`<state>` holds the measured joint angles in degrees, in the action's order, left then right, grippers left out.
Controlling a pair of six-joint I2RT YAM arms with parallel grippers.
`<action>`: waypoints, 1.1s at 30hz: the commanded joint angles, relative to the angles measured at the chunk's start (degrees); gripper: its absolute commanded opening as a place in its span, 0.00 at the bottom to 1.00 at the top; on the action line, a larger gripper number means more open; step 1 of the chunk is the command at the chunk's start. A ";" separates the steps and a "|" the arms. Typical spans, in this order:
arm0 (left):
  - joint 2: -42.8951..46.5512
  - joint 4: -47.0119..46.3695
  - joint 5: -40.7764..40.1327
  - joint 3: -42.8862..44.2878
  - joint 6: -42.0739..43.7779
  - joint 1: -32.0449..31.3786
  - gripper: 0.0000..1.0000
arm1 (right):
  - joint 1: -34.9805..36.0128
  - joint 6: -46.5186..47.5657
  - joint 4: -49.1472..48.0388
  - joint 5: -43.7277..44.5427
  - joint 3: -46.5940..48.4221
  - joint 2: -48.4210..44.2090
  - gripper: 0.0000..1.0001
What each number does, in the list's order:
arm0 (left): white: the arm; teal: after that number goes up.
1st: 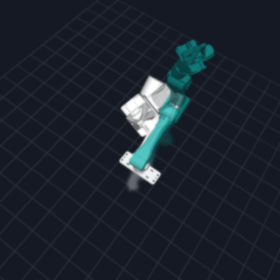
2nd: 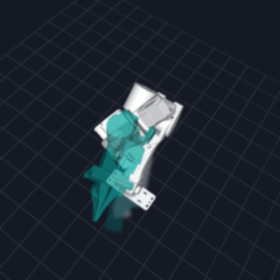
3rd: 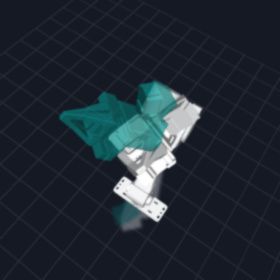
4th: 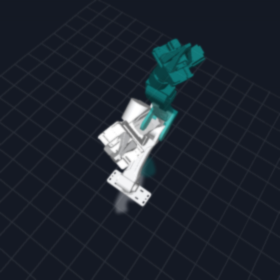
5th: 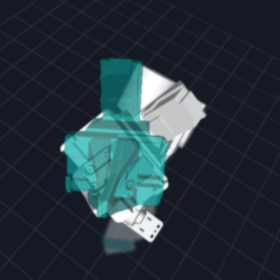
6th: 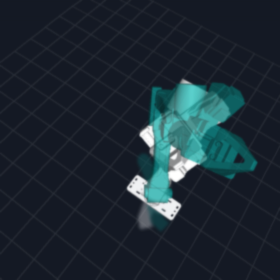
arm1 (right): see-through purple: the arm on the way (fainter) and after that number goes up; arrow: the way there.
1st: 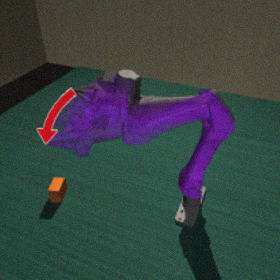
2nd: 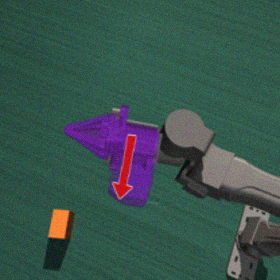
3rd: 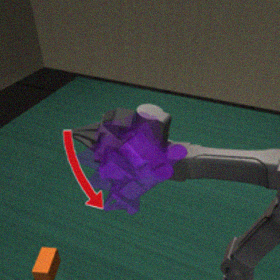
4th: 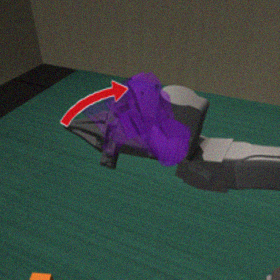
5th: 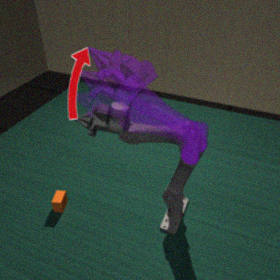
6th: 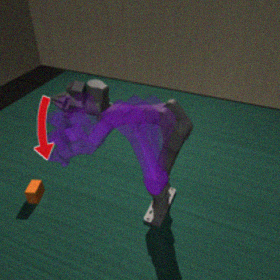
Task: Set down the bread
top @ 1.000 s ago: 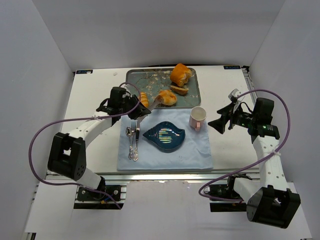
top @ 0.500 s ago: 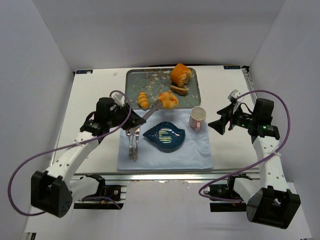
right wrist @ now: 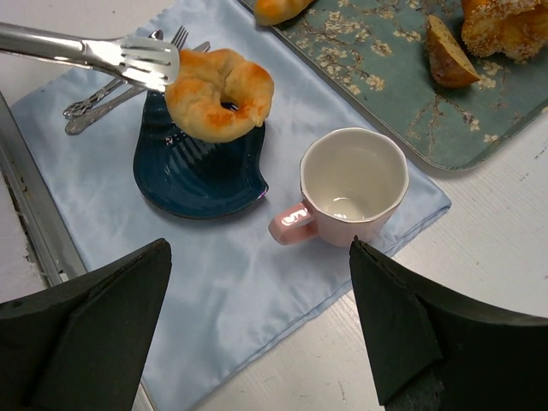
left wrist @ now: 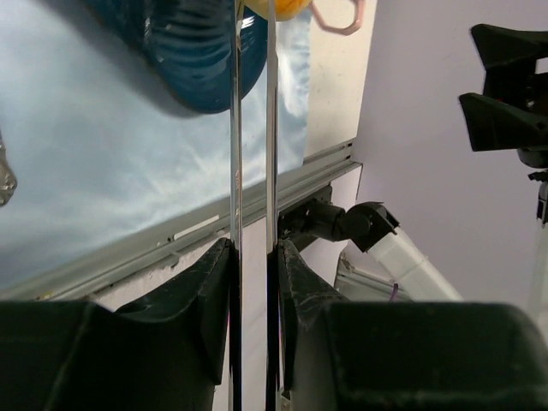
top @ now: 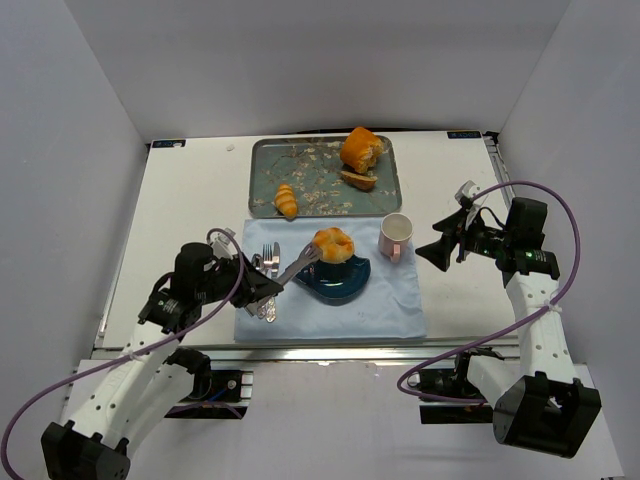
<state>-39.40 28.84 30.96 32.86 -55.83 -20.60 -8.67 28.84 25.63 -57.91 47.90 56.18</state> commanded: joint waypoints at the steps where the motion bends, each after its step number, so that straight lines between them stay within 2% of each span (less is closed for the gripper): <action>1: 0.99 0.77 1.65 0.01 -0.60 -0.41 0.00 | -0.21 0.95 0.83 -1.86 1.41 -0.90 0.88; 9: -1.56 6.75 0.68 1.42 3.89 -0.76 0.01 | -0.30 1.31 0.92 -1.85 0.62 -1.78 0.88; 15: -3.05 10.44 -0.64 3.96 6.52 -0.93 0.30 | -0.21 1.48 0.92 -1.77 0.53 -2.04 0.88; 18: -3.05 11.15 -0.55 5.10 6.97 -1.02 0.40 | -0.21 1.48 0.83 -1.85 0.53 -1.87 0.88; 21: -2.70 11.50 -0.29 5.72 7.05 -1.02 0.45 | -0.21 1.48 0.74 -2.03 0.53 -1.78 0.88; 28: -1.91 12.56 -0.11 6.07 7.23 -1.02 0.50 | -0.21 1.48 0.83 -2.38 0.26 -1.87 0.88; 33: -2.35 15.63 -1.51 8.44 8.81 -1.02 0.49 | -0.21 2.10 1.35 -2.03 0.09 -2.04 0.88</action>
<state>-42.24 43.18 30.22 37.39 -48.66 -21.23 -8.67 30.17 26.89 -58.70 47.88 55.05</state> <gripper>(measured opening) 0.498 0.886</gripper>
